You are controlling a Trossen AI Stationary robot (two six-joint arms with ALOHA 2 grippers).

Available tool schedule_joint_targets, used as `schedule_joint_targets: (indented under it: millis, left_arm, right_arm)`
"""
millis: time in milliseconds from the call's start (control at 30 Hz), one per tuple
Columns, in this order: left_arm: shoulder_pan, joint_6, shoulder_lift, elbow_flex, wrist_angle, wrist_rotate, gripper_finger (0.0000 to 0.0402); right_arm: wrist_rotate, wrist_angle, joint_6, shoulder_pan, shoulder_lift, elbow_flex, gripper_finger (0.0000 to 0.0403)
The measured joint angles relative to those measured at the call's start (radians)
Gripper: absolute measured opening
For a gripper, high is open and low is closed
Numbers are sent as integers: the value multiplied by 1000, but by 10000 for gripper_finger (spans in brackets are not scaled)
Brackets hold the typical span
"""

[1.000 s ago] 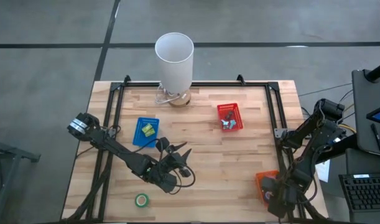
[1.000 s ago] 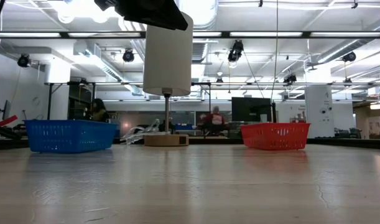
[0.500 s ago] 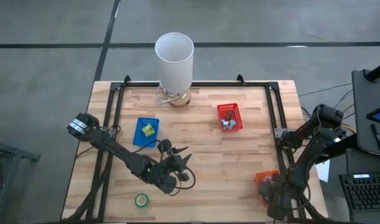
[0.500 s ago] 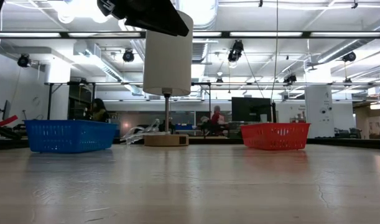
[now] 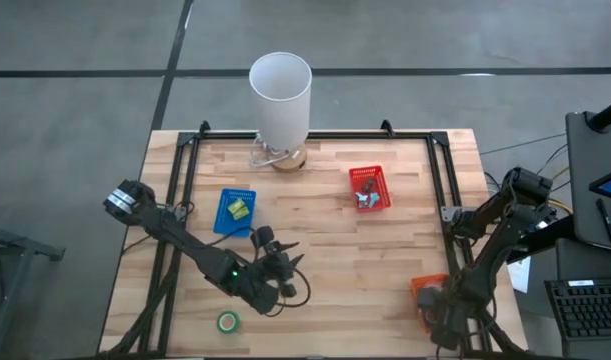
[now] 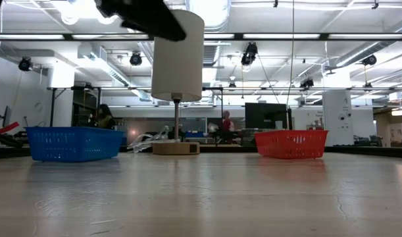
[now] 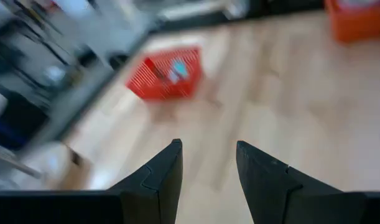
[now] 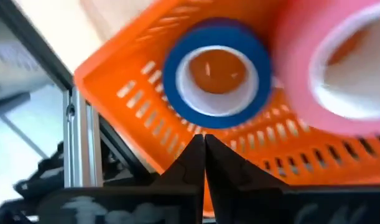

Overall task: Pick and place Stapler, Stapler remover, tape
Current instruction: Put the green tape into the orange basket

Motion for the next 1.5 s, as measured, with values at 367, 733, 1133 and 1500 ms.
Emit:
schedule_joint_targets:
  millis: [367,733,1133,1500]
  left_arm:
    - [-26,-377,-64,0,-396,725,153]
    - [-209,-749,-61,0,-645,807,147]
    - [-323,-987,-56,-33,-639,917,149]
    - [-322,-1073,-40,-163,-423,986,175]
  right_arm:
    - [302,-41,34,-5,-134,6,8]
    - [634,9,-69,-6,-196,7,8]
    - [766,81,-161,-34,-191,6,8]
    - [805,89,-188,-40,-191,5,9]
